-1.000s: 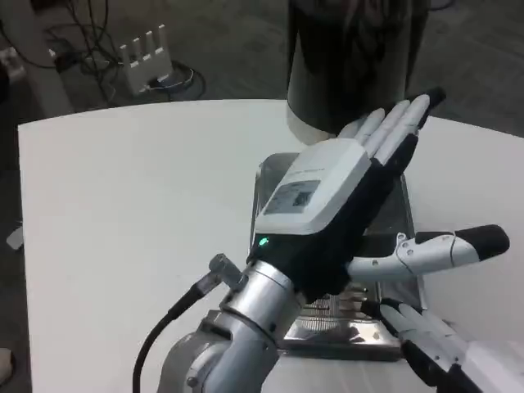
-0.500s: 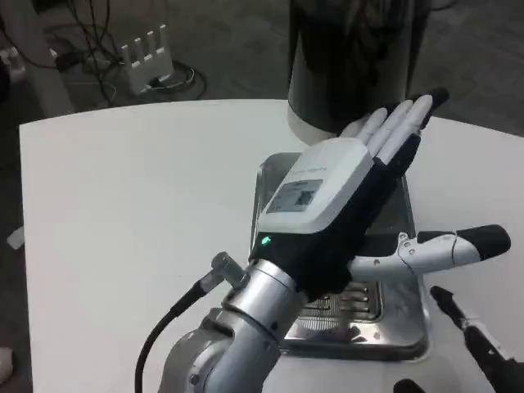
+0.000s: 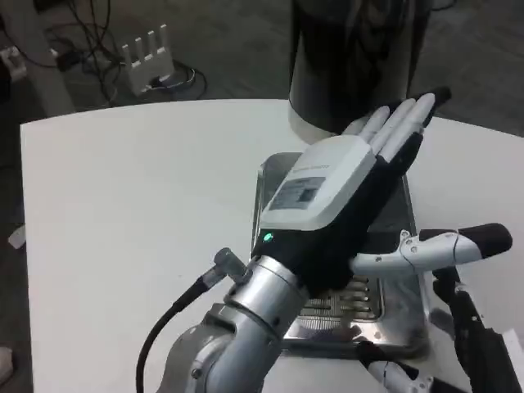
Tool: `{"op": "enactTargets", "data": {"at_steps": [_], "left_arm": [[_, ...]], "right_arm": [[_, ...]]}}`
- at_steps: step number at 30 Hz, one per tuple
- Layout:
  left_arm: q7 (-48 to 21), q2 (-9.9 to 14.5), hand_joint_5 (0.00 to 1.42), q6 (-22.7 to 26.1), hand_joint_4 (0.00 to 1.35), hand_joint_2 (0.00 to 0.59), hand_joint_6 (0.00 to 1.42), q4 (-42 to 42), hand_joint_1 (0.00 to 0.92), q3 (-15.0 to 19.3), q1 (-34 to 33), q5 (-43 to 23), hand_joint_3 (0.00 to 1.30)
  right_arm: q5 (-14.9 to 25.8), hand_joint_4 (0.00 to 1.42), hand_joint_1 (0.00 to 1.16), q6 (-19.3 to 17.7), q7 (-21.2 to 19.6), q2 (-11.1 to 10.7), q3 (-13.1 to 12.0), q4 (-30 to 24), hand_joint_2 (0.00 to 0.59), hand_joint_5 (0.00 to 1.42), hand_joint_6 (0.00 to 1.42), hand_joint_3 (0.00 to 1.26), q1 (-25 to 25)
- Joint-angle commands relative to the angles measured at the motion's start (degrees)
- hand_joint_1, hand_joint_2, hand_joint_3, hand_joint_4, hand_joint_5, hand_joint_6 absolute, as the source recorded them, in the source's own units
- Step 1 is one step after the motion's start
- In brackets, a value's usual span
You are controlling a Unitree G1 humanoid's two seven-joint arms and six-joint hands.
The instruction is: Grasp the cup under the faucet to collect the drink, then remove the cup.
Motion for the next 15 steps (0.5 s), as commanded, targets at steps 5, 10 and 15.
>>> {"op": "enactTargets", "data": {"at_steps": [5,10,15], "left_arm": [[-1.68,-0.13,0.00,0.71,0.00,0.070,0.00,2.13,0.000,-1.01,-1.07,0.69,0.00],[-1.72,-0.30,0.00,0.92,0.00,0.067,0.00,2.92,0.000,-0.89,-1.87,0.47,0.00],[-1.56,-0.23,0.00,0.85,0.00,0.067,0.00,3.74,0.000,-0.87,-2.49,0.49,0.00]], "right_arm": [[1.81,0.07,0.82,4.10,-2.04,2.34,0.66,5.03,0.174,0.08,0.15,0.05,-6.33],[0.38,0.07,0.81,4.18,-4.03,2.62,1.39,5.82,0.176,0.08,0.15,0.05,-8.09],[-0.85,0.07,0.81,5.11,-5.94,3.03,2.42,9.46,0.170,0.08,0.15,0.05,-13.18]]}}
